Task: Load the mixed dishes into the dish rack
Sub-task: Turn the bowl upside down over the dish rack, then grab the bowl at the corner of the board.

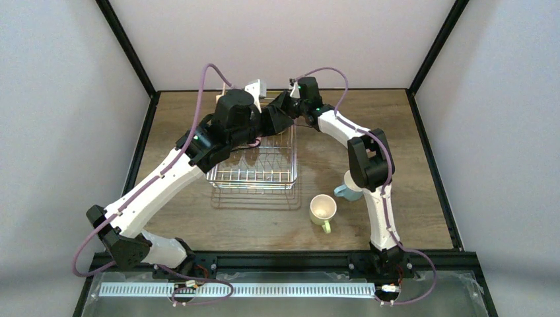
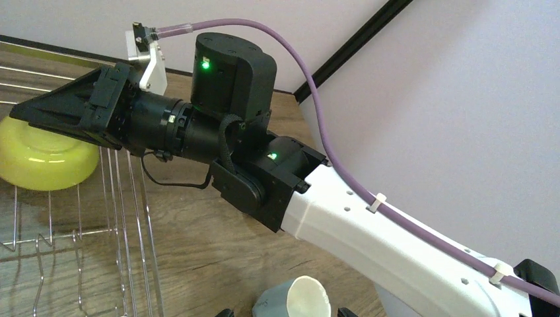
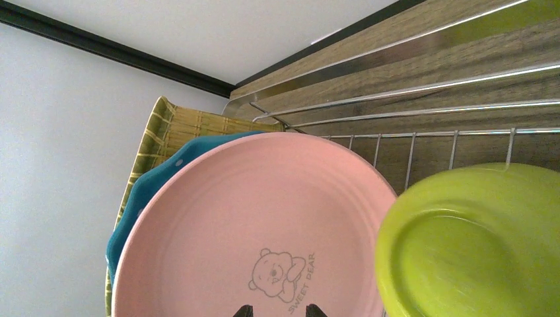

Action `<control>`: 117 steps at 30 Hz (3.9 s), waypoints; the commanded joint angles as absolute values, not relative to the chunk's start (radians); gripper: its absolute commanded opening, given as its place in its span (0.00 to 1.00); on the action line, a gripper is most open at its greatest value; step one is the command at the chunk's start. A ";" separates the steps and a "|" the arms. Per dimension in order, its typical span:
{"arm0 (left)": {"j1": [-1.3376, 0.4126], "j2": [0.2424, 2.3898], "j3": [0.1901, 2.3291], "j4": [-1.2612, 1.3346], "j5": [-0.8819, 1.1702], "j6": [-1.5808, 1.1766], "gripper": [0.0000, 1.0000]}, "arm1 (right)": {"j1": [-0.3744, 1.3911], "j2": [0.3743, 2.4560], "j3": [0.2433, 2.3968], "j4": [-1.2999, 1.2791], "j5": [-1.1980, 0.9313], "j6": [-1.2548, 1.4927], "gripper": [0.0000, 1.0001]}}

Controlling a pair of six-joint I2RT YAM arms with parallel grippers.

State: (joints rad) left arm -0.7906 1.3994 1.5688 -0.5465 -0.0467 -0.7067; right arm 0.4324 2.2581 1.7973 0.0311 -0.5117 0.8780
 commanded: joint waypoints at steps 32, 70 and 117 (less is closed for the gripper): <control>-0.787 1.396 1.503 -0.449 -0.005 -0.671 0.89 | 0.349 1.880 1.897 -0.597 -0.100 0.497 0.50; -0.787 1.357 1.390 -0.405 0.078 -0.662 0.89 | 0.267 1.874 1.493 -0.847 0.337 0.483 0.53; -0.781 1.436 1.430 -0.385 0.016 -0.707 0.89 | 0.173 2.114 1.649 -0.773 0.256 0.325 0.01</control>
State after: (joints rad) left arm -0.7872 1.4445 1.4063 -0.3901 0.0349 -0.6930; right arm 0.1799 2.1048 1.6508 -0.7685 0.2909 0.3164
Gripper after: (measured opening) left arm 0.894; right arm 0.033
